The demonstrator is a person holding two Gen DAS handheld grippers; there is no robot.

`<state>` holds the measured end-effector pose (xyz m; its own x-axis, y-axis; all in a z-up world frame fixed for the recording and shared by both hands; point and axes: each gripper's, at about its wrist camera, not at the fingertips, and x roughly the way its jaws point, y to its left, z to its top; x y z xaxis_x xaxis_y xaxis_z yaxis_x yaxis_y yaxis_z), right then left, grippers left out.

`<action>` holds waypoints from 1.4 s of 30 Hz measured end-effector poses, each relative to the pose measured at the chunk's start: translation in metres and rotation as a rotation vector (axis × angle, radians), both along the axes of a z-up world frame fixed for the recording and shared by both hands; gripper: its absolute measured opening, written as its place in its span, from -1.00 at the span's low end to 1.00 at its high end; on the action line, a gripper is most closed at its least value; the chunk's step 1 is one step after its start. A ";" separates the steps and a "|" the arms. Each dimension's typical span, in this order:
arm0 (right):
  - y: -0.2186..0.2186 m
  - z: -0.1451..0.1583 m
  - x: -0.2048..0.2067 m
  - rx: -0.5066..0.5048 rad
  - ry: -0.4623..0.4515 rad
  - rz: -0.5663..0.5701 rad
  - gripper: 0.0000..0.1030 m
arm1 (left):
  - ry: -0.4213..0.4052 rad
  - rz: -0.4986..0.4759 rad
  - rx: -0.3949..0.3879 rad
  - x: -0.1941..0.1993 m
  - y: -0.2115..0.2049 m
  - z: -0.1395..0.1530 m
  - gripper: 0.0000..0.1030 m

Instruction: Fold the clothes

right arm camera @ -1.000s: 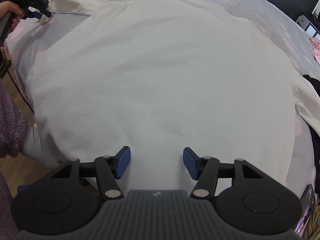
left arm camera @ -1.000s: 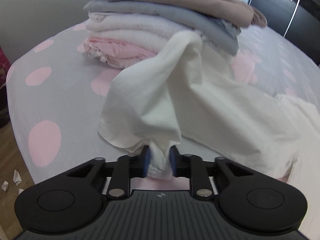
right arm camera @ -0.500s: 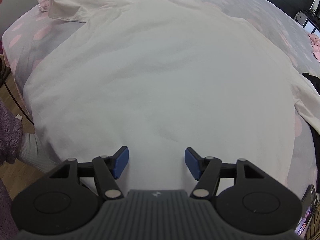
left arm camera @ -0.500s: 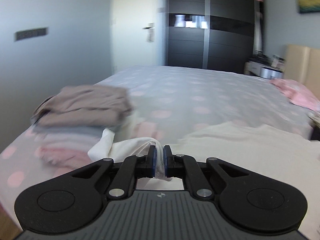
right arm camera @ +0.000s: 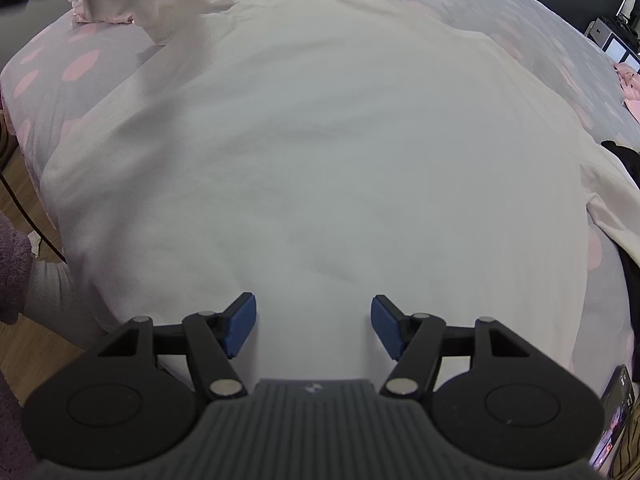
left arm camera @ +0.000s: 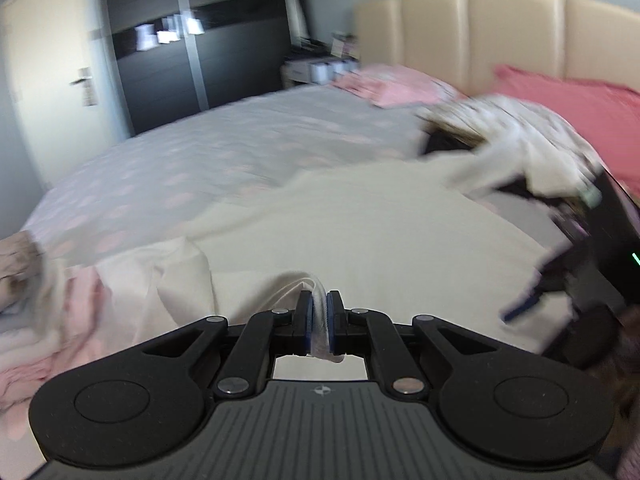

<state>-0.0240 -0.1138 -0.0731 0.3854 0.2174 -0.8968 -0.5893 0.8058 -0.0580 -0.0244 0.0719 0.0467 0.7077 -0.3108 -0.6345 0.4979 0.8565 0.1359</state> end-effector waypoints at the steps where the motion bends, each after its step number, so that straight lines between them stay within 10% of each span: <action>1: 0.000 0.000 0.000 0.000 0.001 0.002 0.30 | 0.020 -0.039 0.024 -0.004 -0.010 -0.007 -0.90; 12: -0.001 0.004 0.000 0.010 -0.010 0.008 0.33 | 0.244 -0.193 0.201 -0.031 -0.036 -0.067 -0.89; 27: 0.024 0.028 0.000 0.168 -0.038 0.065 0.23 | 0.214 -0.206 0.140 -0.065 -0.013 -0.056 -0.26; 32: 0.033 0.025 -0.002 0.133 -0.036 0.095 0.23 | 0.178 -0.003 0.102 -0.052 0.011 -0.052 -0.11; 39: 0.029 0.022 -0.004 0.125 -0.030 0.091 0.23 | 0.262 0.126 0.069 -0.011 0.032 -0.073 -0.12; 42: 0.024 0.022 -0.004 0.125 -0.031 0.073 0.24 | 0.342 0.112 0.023 -0.002 0.037 -0.081 -0.65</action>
